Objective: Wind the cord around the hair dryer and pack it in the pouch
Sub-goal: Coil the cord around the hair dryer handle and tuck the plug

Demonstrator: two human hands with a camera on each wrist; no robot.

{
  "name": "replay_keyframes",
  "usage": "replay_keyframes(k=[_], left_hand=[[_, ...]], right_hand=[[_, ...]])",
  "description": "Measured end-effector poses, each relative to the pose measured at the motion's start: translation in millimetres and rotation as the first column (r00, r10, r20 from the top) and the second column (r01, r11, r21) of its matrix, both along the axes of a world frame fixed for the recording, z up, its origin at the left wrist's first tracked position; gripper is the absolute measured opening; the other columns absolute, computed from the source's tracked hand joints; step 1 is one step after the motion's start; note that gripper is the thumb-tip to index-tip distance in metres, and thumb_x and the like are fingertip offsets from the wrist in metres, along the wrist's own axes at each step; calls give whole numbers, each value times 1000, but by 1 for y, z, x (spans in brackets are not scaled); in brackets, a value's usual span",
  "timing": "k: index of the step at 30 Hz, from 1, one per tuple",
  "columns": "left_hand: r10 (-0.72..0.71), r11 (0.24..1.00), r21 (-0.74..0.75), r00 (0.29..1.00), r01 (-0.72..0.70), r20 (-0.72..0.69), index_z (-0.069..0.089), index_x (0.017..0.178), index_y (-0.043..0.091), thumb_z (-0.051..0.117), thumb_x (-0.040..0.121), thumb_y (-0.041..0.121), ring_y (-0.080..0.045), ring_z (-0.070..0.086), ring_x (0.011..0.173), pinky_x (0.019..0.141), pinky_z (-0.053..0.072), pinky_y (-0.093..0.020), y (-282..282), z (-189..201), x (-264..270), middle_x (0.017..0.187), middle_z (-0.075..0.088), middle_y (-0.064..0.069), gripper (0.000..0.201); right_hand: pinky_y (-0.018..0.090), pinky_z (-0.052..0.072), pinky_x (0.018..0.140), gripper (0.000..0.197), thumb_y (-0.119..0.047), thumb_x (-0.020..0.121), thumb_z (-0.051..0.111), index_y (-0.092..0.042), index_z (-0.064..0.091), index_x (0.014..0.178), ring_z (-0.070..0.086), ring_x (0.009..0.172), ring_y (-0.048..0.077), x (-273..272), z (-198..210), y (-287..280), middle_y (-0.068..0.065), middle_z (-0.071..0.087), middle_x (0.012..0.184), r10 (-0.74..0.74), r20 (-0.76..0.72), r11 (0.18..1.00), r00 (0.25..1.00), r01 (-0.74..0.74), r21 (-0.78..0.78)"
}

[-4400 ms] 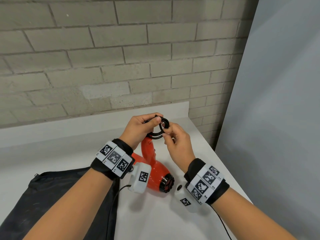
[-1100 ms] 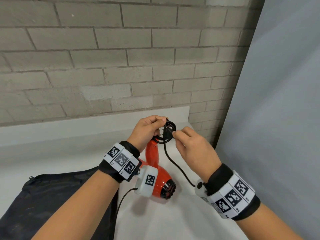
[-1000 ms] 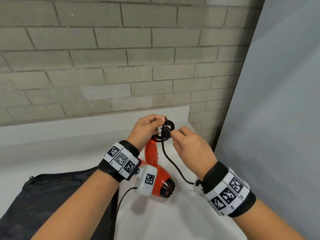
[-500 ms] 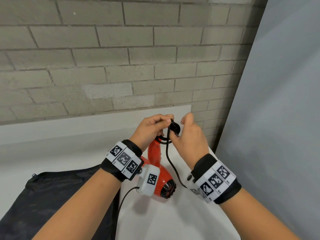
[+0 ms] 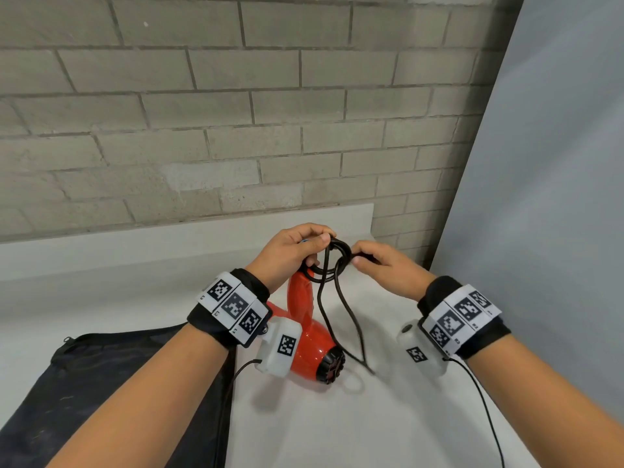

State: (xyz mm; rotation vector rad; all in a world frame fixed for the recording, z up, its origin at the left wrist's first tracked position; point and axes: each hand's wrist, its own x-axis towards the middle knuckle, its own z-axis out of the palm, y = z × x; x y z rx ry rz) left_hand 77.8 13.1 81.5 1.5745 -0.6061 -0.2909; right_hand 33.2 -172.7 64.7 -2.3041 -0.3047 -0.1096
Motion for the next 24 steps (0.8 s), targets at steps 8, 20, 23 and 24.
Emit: replay_keyframes(k=[8, 20, 23, 24], left_hand=[[10, 999, -31, 999, -11, -32, 60, 92, 15, 44, 93, 11, -1, 38, 44, 55, 42, -14, 10, 2, 1, 49, 55, 12, 17], [67, 996, -57, 997, -64, 44, 61, 90, 17, 46, 92, 11, 0, 39, 41, 53, 40, -11, 1, -3, -3, 48, 59, 16, 17], [67, 995, -73, 997, -64, 41, 61, 90, 15, 46, 92, 11, 0, 38, 41, 52, 40, -11, 0, -3, -4, 45, 57, 13, 16], [75, 995, -70, 996, -72, 43, 61, 91, 14, 46, 92, 11, 0, 38, 40, 52, 41, -11, 0, -4, -4, 44, 56, 13, 16]], right_hand=[[31, 43, 87, 25, -16, 93, 43, -12, 63, 107, 55, 101, 25, 1, -64, -48, 11, 61, 116, -382, -362, 786, 850, 94, -611], [4, 45, 64, 40, -1, 88, 51, -11, 48, 126, 55, 81, -14, 10, -35, 30, -21, 50, 101, 63, 7, 993, 998, -63, 104], [4, 41, 52, 21, -1, 85, 52, 0, 61, 103, 55, 62, -12, 14, -29, 39, -16, 56, 75, 52, 90, 975, 995, -70, 209], [6, 40, 52, 17, 0, 86, 52, 1, 63, 99, 55, 58, -10, 15, -29, 41, -18, 58, 67, 19, 90, 968, 996, -41, 246]])
